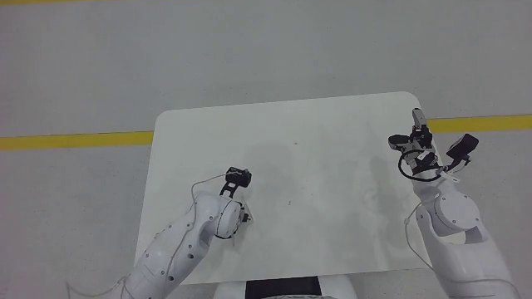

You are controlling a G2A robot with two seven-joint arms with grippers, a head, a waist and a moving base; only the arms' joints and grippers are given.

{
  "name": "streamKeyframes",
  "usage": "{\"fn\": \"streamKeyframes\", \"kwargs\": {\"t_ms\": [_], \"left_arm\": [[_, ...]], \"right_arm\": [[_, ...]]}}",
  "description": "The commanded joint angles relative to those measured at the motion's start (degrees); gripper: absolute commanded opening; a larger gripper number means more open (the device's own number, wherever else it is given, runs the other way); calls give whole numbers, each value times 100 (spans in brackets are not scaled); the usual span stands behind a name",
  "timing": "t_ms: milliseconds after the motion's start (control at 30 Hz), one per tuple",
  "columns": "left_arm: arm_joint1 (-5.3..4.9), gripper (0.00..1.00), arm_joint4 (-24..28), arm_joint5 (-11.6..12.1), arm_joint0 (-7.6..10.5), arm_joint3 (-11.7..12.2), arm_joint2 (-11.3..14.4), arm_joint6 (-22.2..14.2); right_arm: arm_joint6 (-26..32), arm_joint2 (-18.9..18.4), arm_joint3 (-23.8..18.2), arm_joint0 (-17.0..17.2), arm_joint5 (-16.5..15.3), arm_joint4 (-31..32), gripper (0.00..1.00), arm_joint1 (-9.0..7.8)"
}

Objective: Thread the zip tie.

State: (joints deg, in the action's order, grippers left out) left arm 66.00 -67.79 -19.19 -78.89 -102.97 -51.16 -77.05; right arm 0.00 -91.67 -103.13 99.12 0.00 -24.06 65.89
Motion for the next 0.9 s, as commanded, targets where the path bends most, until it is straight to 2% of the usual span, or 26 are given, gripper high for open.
{"fn": "streamKeyframes", "kwargs": {"t_ms": [0, 133, 267, 300, 367, 867], "left_arm": [[-13, 0, -19, 7, -49, -75, -28, -6], [-37, 0, -63, 25, -137, -195, -75, -7], [-40, 0, -55, -8, -136, -113, -119, 24], [-39, 9, -42, -4, -125, -87, -122, 37], [-33, 20, -17, 6, -99, -37, -118, 61], [6, 12, 46, 95, 70, 228, -7, 94]], "right_arm": [[0, 0, 0, 0, 0, 0, 100, 0], [0, 0, 0, 0, 0, 0, 100, 0], [0, 0, 0, 0, 0, 0, 100, 0], [0, 0, 0, 0, 0, 0, 100, 0], [0, 0, 0, 0, 0, 0, 100, 0], [0, 0, 0, 0, 0, 0, 100, 0]]}}
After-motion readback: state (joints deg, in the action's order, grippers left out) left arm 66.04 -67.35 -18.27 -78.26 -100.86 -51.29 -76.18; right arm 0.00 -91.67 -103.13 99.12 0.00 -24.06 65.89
